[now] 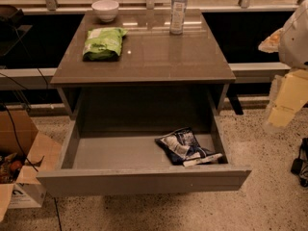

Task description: Pick blue chip bag from top drawer and place on counter

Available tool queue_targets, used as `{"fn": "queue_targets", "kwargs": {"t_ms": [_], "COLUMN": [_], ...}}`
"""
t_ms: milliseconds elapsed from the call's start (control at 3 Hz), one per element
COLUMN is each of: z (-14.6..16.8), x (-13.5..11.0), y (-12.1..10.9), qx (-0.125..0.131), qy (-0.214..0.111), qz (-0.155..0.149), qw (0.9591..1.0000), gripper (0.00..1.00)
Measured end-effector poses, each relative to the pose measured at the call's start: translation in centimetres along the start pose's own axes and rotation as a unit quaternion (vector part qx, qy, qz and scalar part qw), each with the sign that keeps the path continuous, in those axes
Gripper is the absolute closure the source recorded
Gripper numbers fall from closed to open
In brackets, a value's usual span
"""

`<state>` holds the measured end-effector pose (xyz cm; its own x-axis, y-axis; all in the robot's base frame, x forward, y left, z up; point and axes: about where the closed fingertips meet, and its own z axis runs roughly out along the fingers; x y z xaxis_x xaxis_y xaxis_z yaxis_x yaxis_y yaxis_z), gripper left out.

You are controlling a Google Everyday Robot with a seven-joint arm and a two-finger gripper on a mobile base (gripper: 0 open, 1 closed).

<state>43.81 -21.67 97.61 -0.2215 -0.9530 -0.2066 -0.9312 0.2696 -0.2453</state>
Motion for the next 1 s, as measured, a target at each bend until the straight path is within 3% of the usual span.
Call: {"fn": "queue_targets", "kwargs": {"t_ms": [333,667,1000], "z": [0.0,1.6,6.1], "x": [0.0,-2.1,-5.1], "y": [0.0,0.6,0.7], "qx": [0.000,-0.005,-0.024], "qy": [0.000,-0.013,-0.041], "qz": [0.000,-0.020,-0.021], "qw": [1.0000,0.9997,0.9987], "gripper": [0.00,0.00,0.00]}}
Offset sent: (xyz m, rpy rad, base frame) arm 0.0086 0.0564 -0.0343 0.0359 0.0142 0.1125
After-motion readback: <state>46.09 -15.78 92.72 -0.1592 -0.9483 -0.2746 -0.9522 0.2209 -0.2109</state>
